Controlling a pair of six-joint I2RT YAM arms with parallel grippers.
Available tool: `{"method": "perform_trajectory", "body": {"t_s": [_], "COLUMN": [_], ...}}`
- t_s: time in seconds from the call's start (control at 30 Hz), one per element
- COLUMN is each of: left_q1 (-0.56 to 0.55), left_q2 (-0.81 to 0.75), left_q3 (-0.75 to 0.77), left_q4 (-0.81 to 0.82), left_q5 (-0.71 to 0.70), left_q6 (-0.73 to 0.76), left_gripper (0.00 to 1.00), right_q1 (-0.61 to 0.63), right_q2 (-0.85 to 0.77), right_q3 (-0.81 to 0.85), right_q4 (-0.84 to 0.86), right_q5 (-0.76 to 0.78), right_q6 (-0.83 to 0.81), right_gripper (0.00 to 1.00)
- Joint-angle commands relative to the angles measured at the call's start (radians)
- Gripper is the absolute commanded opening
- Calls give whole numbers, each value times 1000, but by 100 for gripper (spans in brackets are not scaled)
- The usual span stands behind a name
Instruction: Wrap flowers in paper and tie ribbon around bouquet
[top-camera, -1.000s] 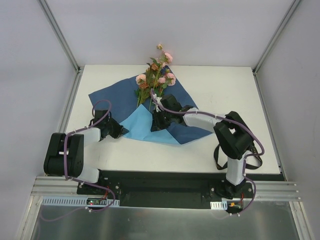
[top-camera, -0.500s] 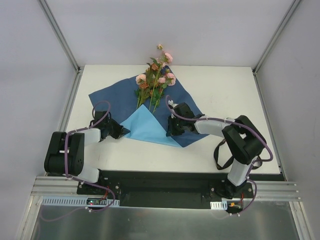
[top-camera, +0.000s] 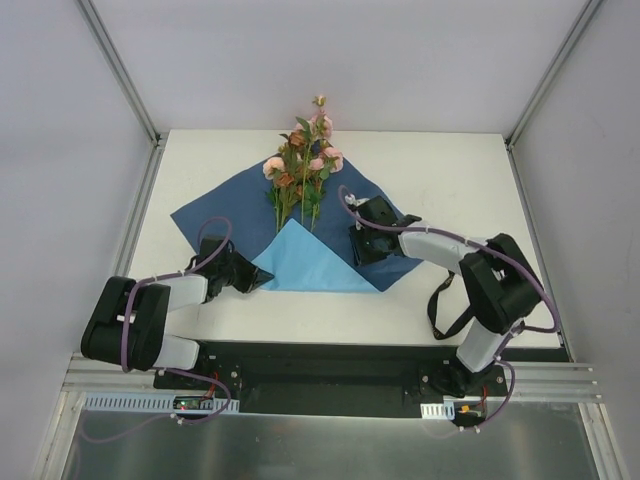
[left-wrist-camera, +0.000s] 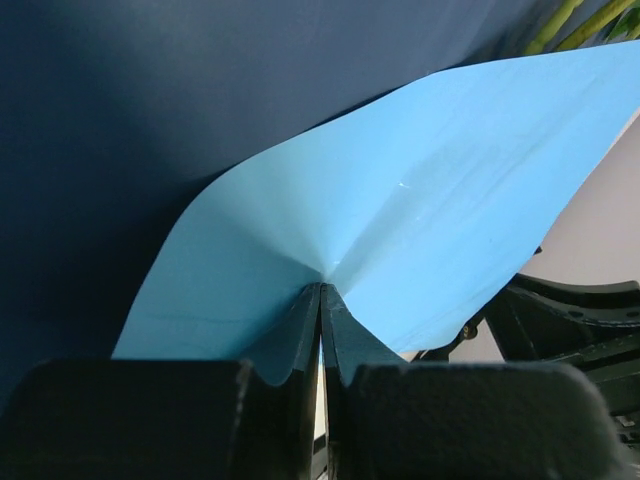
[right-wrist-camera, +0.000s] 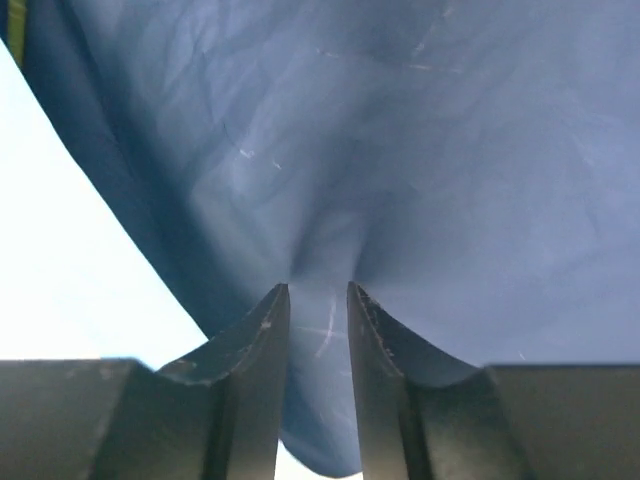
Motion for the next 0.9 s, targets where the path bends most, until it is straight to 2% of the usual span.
{"method": "perform_trajectory", "body": {"t_s": [0.0,0.13,0.23,0.33,0.47,0.5,0.53,0.6,0.63,0.67,0.77,0.83,0.87], "left_q1": [-44,-77,-84,-85,-85,-84,-84,-85,-84,-84,-84,-82,-79], "left_q2": [1,-31,-64,-92,-141,-167,-181,-231,-255,-273,-342,-345,-333], "left_q3": [-73,-94,-108,-116,-116,-110,-108,-101,-99,-101,-88,-62,-52], "left_q4": [-127,-107,-105,-105,-105,-105,-105,-105,-105,-105,-125,-143,-154], "left_q5": [-76,-82,-101,-105,-96,-92,-87,-76,-66,-62,-68,-84,-97], "left_q6": [-27,-70,-84,-73,-32,-18,6,29,49,58,86,104,109], "left_gripper": [0,0,0,0,0,0,0,6,10,21,36,36,30], "right_q1": [24,114,166,209,216,217,217,214,216,214,214,214,208], "right_q2": [-164,-197,-111,-36,79,94,108,151,162,170,196,206,205], "right_q3": [64,72,80,138,190,193,199,202,201,196,201,204,202], "right_q4": [-182,-149,9,95,144,170,180,207,210,241,264,258,255], "right_q5": [109,83,-119,-160,-192,-201,-215,-229,-238,-247,-266,-261,-264], "right_q6": [-71,-10,61,92,79,72,69,58,52,46,-3,-38,-48], "right_gripper": [36,49,52,53,43,37,35,23,21,20,17,17,17]}}
